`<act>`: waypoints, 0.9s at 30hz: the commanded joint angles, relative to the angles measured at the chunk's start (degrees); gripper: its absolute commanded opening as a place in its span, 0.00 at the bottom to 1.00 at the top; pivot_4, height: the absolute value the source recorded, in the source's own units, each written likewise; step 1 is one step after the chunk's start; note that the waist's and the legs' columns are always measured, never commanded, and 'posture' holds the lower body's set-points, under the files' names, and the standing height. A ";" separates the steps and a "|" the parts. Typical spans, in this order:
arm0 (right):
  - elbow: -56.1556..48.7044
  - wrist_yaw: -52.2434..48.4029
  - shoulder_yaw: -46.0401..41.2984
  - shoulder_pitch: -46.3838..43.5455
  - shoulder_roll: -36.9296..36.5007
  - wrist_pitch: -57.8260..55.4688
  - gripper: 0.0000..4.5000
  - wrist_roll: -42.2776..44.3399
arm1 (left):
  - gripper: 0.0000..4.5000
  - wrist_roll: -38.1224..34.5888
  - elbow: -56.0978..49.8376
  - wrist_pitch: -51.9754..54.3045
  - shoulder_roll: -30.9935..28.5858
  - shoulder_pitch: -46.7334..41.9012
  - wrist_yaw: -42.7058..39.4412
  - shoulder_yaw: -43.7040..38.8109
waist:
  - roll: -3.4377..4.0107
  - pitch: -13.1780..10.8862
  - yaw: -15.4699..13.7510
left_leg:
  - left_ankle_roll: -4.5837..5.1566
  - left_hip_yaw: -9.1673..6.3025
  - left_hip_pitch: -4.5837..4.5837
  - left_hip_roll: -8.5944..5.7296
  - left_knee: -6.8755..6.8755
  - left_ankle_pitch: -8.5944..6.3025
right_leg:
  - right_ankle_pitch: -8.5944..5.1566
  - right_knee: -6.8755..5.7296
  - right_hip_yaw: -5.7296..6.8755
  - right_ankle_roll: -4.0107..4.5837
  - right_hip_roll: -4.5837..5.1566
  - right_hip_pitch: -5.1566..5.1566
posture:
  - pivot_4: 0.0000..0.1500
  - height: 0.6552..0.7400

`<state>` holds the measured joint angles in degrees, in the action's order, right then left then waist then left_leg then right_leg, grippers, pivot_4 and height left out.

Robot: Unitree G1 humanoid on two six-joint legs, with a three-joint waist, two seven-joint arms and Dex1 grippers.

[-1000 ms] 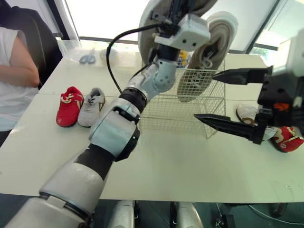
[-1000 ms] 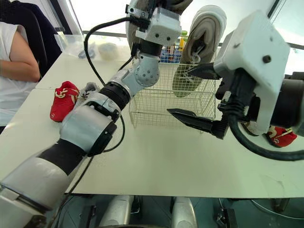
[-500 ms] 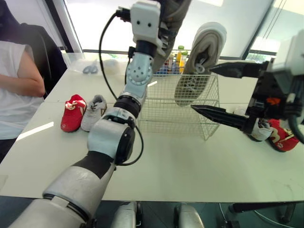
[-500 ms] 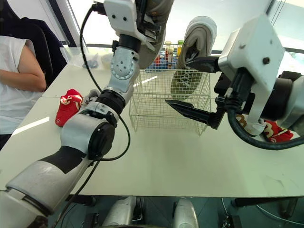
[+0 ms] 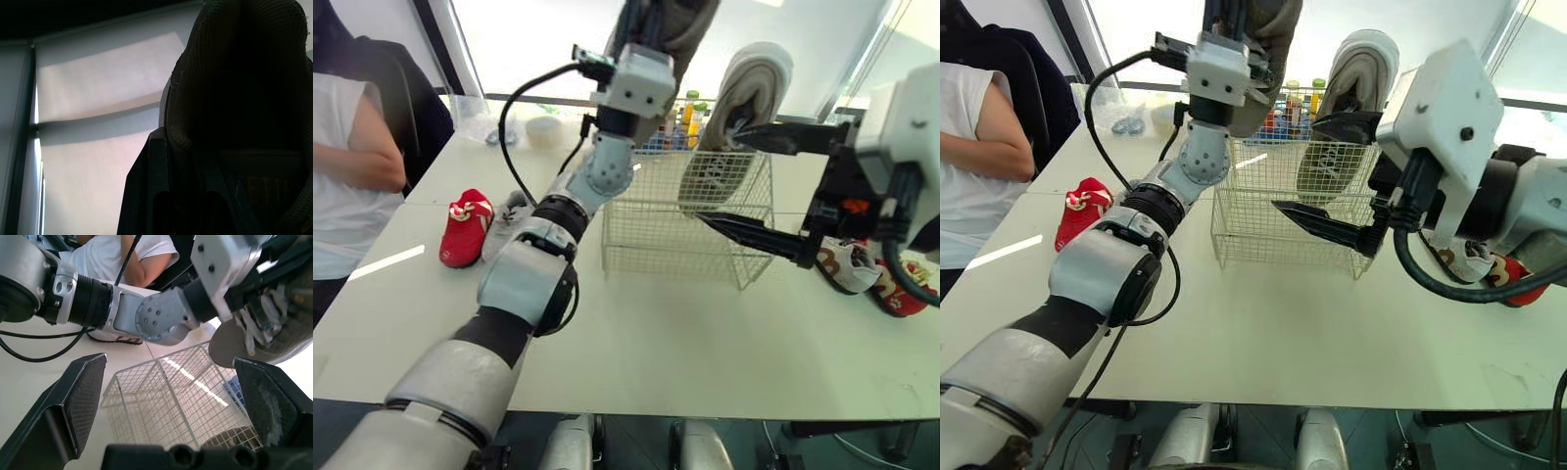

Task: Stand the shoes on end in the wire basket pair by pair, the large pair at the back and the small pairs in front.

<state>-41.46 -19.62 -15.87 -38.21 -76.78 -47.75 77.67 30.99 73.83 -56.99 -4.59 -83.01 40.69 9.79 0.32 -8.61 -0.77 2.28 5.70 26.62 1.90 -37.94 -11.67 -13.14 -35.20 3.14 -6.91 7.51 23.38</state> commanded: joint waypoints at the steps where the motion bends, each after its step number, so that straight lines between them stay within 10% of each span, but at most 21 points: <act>1: -0.25 -0.36 -0.78 -1.21 0.42 0.54 1.00 -0.71 | 0.01 1.14 1.91 1.55 1.07 0.55 1.75 1.57 | -0.02 -0.01 0.09 | -0.01 0.01 0.00 0.00 0.00 -0.02 | 0.00 0.01 0.00 0.00 0.01 0.00 | 1.00 1.00; 27: 0.92 -3.63 2.97 -3.09 7.65 2.12 1.00 -9.45 | 0.01 -31.13 -7.68 10.39 12.85 14.86 -34.45 -16.60 | -0.22 -0.17 -0.17 | 0.36 0.21 0.80 -0.06 -0.15 -0.05 | 0.13 -0.12 0.03 -0.17 0.13 0.85 | 1.00 1.00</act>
<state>-41.13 -22.57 -12.08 -39.94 -69.50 -47.04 69.71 1.62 67.68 -48.40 7.69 -69.39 8.44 -6.41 0.10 -8.77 -0.94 2.64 5.91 27.42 1.84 -38.14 -11.72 -13.02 -35.31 3.18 -7.08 7.64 24.19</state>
